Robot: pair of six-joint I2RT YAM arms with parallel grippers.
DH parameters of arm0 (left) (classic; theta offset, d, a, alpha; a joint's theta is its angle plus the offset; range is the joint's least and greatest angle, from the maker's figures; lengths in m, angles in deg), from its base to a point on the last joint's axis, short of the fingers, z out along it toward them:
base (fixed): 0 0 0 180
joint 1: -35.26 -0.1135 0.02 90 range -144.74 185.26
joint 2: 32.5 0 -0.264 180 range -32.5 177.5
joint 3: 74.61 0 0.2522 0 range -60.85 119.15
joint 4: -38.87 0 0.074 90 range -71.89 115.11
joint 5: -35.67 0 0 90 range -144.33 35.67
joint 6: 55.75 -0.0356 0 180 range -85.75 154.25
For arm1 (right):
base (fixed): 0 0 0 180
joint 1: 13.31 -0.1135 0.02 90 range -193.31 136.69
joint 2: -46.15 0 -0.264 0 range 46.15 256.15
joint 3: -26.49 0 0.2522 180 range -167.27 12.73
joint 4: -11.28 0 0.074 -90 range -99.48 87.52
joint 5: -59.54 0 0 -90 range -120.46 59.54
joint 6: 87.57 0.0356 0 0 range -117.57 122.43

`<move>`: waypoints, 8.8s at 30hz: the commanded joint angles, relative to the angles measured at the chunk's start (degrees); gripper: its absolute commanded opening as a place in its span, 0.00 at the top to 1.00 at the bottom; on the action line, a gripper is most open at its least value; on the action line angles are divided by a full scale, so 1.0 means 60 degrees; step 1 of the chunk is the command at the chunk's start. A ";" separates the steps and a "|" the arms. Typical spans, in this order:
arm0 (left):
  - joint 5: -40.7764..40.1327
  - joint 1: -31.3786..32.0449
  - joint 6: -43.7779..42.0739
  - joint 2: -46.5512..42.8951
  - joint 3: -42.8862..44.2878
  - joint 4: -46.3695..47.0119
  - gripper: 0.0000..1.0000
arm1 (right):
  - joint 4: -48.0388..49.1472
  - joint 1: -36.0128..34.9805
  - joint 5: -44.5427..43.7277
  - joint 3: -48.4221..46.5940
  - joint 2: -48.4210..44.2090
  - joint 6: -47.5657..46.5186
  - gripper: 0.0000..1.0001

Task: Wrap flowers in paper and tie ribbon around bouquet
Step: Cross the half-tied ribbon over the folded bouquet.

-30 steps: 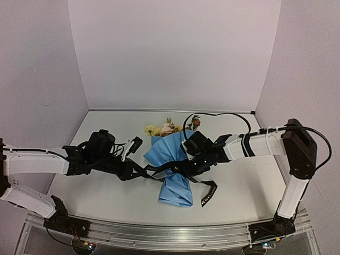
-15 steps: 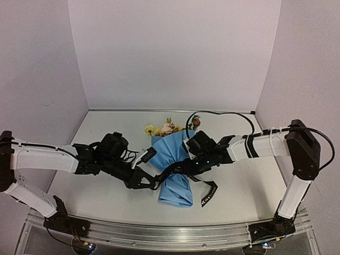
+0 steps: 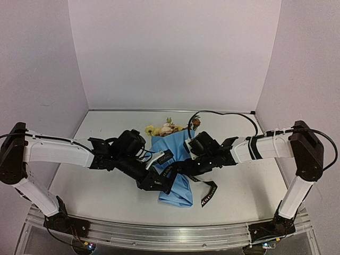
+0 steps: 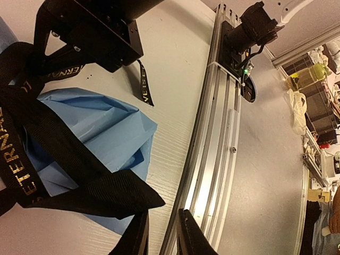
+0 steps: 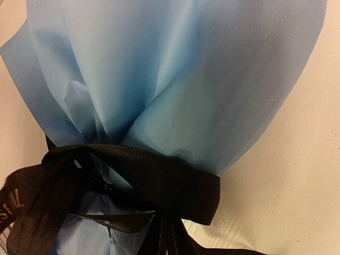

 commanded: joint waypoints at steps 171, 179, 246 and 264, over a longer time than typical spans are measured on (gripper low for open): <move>-0.0296 -0.1743 -0.2529 0.2936 0.3548 0.0975 1.00 | 0.7837 0.0717 0.1043 0.1532 0.0945 0.2406 1.00; -0.0217 -0.1744 -0.2424 0.2928 0.3314 0.1017 1.00 | 0.7849 0.0748 0.1122 0.1193 0.1221 0.2323 1.00; -0.2287 -0.1992 -0.1310 0.3950 0.4531 -0.0401 0.82 | 0.7828 0.0839 0.1286 0.0690 0.1821 0.1882 1.00; -0.1518 -0.2358 -0.1199 0.4196 0.4558 -0.0512 0.72 | 0.7852 0.1004 0.2143 0.0569 0.1909 0.2002 1.00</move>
